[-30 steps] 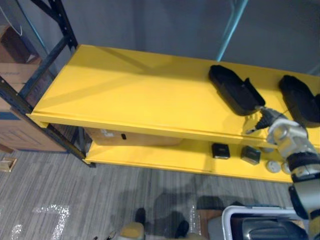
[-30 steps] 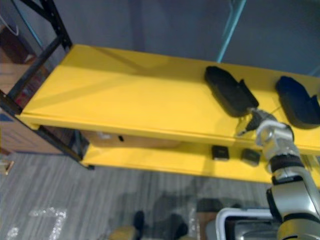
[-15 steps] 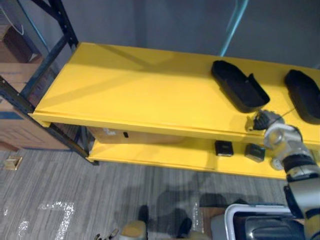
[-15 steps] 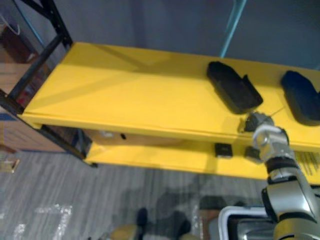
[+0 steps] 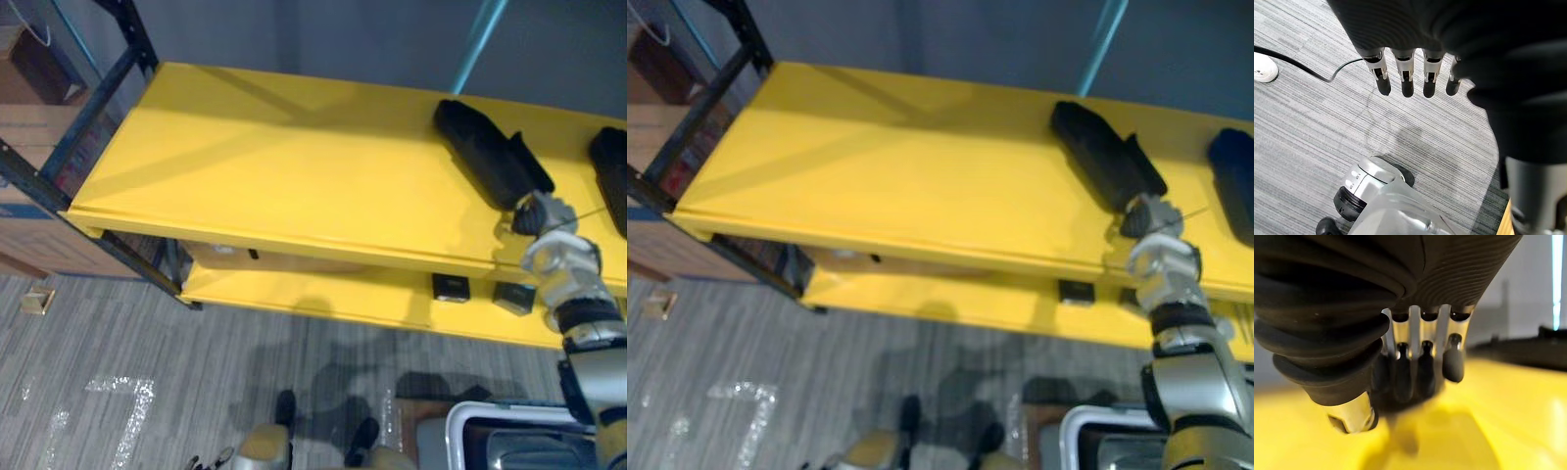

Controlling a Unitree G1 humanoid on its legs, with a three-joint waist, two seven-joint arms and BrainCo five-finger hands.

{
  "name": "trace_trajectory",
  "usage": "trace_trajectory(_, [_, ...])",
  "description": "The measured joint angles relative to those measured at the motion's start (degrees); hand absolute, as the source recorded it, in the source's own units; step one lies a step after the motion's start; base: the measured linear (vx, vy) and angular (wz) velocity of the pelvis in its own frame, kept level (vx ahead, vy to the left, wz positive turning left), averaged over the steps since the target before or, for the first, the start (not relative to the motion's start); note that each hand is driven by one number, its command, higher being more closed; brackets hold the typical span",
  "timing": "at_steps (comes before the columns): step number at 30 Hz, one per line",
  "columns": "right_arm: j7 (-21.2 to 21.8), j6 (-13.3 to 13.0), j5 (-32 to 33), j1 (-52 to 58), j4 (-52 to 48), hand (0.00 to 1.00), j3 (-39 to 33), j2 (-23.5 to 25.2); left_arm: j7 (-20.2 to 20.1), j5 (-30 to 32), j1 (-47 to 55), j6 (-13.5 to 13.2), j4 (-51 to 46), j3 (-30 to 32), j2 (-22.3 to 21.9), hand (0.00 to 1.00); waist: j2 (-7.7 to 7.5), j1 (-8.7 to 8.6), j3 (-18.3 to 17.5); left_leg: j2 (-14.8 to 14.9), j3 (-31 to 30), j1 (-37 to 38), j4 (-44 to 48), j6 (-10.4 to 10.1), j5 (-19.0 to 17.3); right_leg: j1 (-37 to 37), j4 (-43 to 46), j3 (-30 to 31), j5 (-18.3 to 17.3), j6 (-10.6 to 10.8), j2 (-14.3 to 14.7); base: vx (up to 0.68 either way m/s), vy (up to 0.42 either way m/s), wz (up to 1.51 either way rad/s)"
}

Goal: Walk over and take plastic housings, then place them on the shelf

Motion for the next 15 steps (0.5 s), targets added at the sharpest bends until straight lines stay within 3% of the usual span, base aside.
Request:
trace_trajectory(5, [-3.8, -2.4, 3.0, 9.2, -17.2, 0.00, -7.7, -0.7, 0.0, 0.0, 0.8, 0.0, -1.1, 2.0, -0.3, 0.00, -0.99, -1.56, 0.0, 0.3, 2.7, 1.0, 0.0, 0.6, -0.5, -0.2, 0.4, 2.1, 0.0, 0.0, -0.1, -0.02, 0.018, -0.21])
trace_trajectory(8, [-7.7, -6.5, 5.3, 14.8, -25.8, 0.00, -11.3, -0.7, 0.0, 0.0, 1.2, -0.1, -1.0, 2.3, 0.0, 0.00, -1.83, -3.22, -0.4, 0.3, 3.2, 0.8, 0.0, 0.8, -0.6, -0.7, 0.4, 2.8, -0.1, 0.1, -0.1, -0.03, 0.017, -0.12])
trace_trajectory(11, [-10.9, -10.2, 7.2, 18.5, -28.7, 0.00, -13.8, -0.6, 0.0, 0.0, 1.7, -0.7, -1.0, 2.6, 0.1, 0.00, -2.74, -3.56, -1.0, 0.4, 4.4, 0.8, 0.0, 0.9, -0.7, -1.2, 0.4, 3.9, -0.1, 0.0, -0.1, -0.03, 0.017, -0.19])
trace_trajectory(15, [-8.4, -12.0, 7.7, 21.3, -29.1, 0.00, -14.7, -0.6, 0.0, 0.1, 1.9, -1.2, -0.9, 2.6, 0.2, 0.00, -3.30, -3.86, -2.2, 0.2, 4.5, 0.8, 0.0, 0.9, -1.0, -1.2, 0.4, 4.0, -0.1, 0.1, -0.1, 0.00, 0.004, -0.01])
